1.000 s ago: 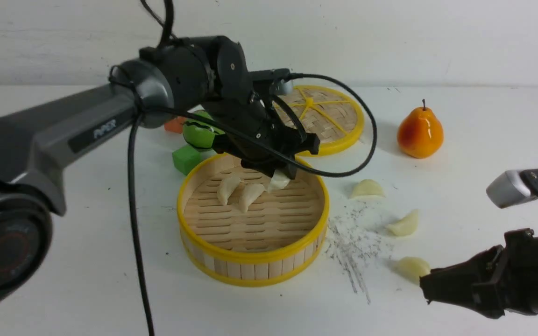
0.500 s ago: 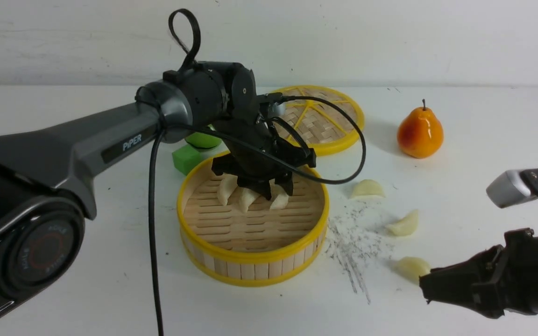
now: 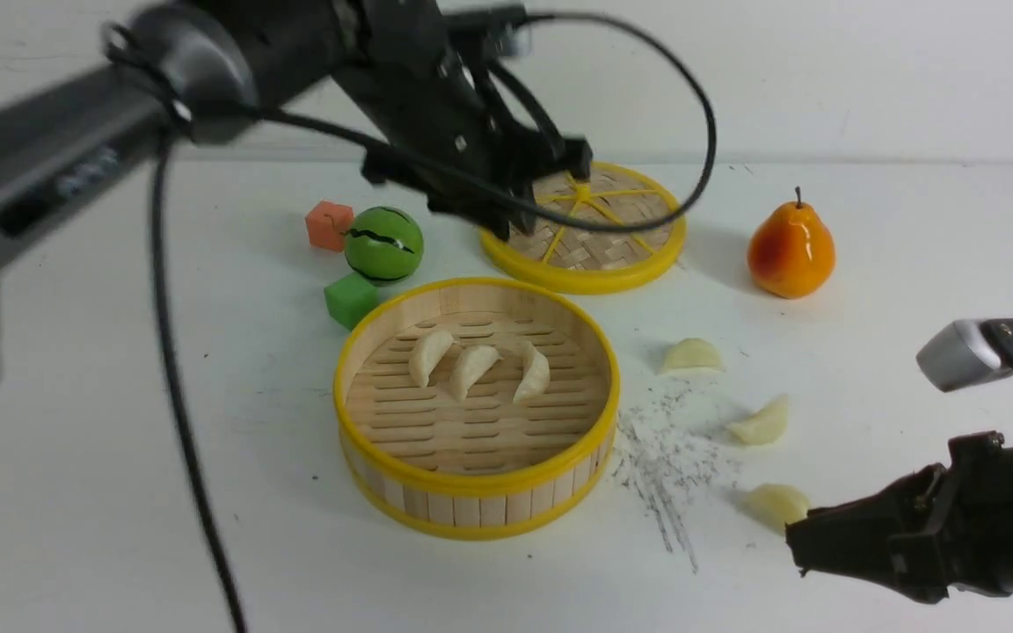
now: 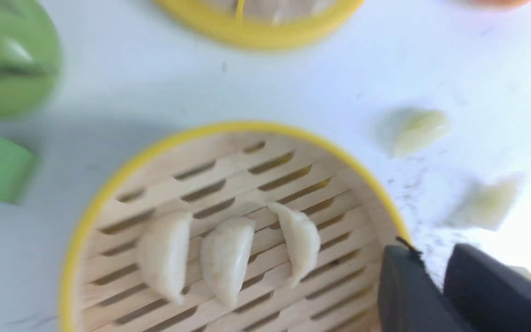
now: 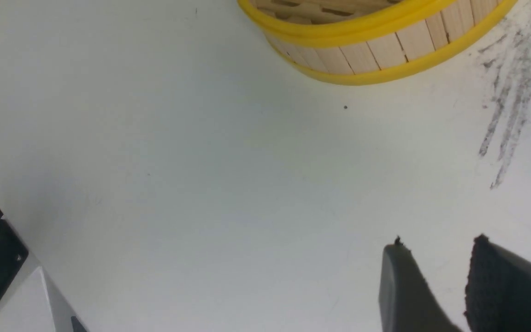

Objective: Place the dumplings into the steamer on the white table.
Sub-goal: 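Reach for and grasp a dumpling lying on the table beside the steamer, then place the dumpling in the bamboo steamer basket with the right gripper, then reach for and grasp a dumpling lying on the table beside the steamer, then place the dumpling in the bamboo steamer basket with the right gripper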

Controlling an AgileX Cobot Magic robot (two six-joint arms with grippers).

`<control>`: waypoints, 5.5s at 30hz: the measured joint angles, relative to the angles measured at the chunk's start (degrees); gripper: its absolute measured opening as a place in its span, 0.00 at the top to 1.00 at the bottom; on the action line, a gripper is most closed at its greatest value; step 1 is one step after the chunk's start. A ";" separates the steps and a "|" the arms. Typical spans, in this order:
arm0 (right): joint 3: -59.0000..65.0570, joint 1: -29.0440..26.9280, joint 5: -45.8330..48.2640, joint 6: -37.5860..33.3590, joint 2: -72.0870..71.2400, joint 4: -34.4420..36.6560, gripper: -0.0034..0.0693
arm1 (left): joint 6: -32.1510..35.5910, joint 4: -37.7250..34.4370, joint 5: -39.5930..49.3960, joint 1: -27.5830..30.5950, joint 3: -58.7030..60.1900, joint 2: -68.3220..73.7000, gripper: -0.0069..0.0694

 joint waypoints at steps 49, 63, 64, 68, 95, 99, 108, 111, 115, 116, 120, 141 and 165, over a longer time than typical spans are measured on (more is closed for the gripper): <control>-33.27 11.15 -4.36 42.62 37.57 -52.38 0.35 | -9.97 21.82 -39.26 0.00 96.64 -93.48 0.93; -33.94 11.15 -4.65 43.63 40.88 -50.85 0.68 | -9.97 24.15 -43.56 0.00 97.95 -94.79 0.93; -34.38 11.15 -2.85 43.69 40.88 -50.65 0.68 | -9.97 24.42 -43.95 0.00 97.95 -94.79 0.93; -37.54 11.15 3.77 43.86 40.59 -48.95 0.68 | -9.97 24.56 -44.76 0.00 97.95 -94.79 0.93; -62.57 35.09 -16.11 42.38 56.83 -36.59 0.68 | -10.02 24.81 -45.43 0.00 97.95 -98.42 0.93; -62.64 35.09 -16.39 42.38 57.08 -36.59 0.68 | -10.02 24.88 -44.57 0.00 97.95 -100.88 0.92; -62.64 35.04 -16.52 42.38 56.87 -36.68 0.39 | -10.02 25.02 -44.25 0.00 97.95 -101.68 0.92; -62.64 34.74 -16.34 42.38 55.28 -36.94 0.31 | -10.02 25.02 -44.13 0.00 97.95 -101.68 0.92; -62.64 32.45 -14.48 42.38 49.66 -39.01 0.27 | -10.02 25.02 -43.23 0.00 97.95 -101.68 0.92; -62.64 31.32 -13.67 42.38 48.26 -40.13 0.27 | -10.02 25.02 -42.91 0.00 97.95 -101.68 0.92; -62.76 24.71 -8.63 45.54 42.00 -45.45 0.28 | -10.02 25.72 -42.58 0.00 97.95 -101.68 0.92; -55.72 6.99 3.29 65.15 52.83 -49.91 0.30 | -10.02 28.23 -42.58 0.00 97.95 -101.68 0.90; -57.52 9.81 10.86 50.77 48.88 -48.81 0.67 | -10.02 28.43 -42.58 0.00 97.95 -101.68 0.89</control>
